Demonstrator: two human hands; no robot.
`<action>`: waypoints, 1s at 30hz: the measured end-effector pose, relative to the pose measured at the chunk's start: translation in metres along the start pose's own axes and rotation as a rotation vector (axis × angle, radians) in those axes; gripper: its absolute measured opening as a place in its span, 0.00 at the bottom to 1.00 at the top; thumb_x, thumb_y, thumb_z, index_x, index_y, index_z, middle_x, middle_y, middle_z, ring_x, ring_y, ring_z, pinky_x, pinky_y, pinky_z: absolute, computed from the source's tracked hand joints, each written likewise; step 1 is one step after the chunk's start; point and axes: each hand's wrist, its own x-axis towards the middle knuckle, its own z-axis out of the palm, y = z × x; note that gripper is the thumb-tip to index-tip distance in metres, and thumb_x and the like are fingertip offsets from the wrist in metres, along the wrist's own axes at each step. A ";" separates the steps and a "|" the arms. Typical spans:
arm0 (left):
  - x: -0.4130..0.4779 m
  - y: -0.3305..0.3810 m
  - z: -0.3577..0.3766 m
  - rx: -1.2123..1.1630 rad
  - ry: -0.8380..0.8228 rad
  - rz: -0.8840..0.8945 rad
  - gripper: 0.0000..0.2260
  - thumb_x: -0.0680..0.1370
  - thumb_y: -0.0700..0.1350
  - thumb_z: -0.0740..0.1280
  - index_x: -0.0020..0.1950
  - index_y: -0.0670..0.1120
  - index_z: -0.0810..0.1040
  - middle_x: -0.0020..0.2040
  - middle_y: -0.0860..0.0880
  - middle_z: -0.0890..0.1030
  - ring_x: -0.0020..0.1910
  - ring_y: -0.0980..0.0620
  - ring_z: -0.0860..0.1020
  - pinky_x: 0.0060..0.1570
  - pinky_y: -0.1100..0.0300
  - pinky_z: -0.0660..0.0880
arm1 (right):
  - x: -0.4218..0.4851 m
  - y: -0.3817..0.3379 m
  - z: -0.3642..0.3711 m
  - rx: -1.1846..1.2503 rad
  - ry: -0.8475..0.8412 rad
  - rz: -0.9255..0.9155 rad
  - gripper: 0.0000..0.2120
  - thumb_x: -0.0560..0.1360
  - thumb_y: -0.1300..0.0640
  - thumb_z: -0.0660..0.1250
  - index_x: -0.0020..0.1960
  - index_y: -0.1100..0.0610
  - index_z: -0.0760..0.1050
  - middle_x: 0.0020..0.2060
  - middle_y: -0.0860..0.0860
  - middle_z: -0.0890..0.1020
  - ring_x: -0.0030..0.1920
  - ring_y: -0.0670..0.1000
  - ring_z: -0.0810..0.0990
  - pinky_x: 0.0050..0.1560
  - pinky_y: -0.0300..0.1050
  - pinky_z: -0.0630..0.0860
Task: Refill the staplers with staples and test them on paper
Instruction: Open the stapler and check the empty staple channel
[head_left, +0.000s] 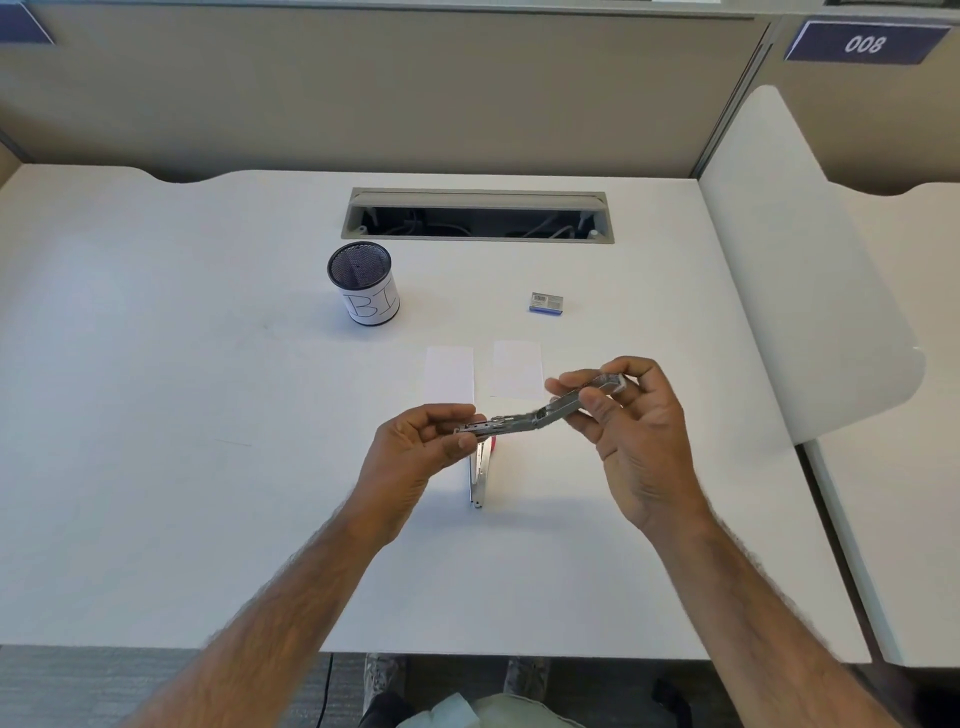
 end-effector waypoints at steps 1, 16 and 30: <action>0.000 0.001 0.001 -0.003 -0.004 -0.004 0.15 0.71 0.37 0.76 0.56 0.46 0.86 0.55 0.41 0.87 0.55 0.45 0.86 0.59 0.55 0.81 | 0.000 -0.002 0.001 0.053 -0.004 0.006 0.13 0.77 0.72 0.64 0.54 0.56 0.71 0.51 0.62 0.85 0.59 0.69 0.81 0.58 0.58 0.80; -0.004 0.023 0.002 -0.099 0.010 0.043 0.09 0.73 0.34 0.74 0.51 0.44 0.87 0.49 0.36 0.86 0.48 0.38 0.87 0.49 0.59 0.82 | -0.007 0.009 -0.015 -0.082 0.096 0.207 0.08 0.78 0.71 0.65 0.48 0.60 0.79 0.51 0.62 0.84 0.51 0.61 0.84 0.49 0.49 0.83; -0.005 0.026 -0.005 -0.049 0.038 0.082 0.10 0.77 0.31 0.70 0.49 0.45 0.86 0.47 0.37 0.85 0.50 0.37 0.87 0.49 0.59 0.83 | -0.008 0.011 0.006 -1.486 -0.436 -0.537 0.25 0.75 0.68 0.69 0.69 0.50 0.76 0.49 0.47 0.82 0.47 0.52 0.80 0.54 0.56 0.75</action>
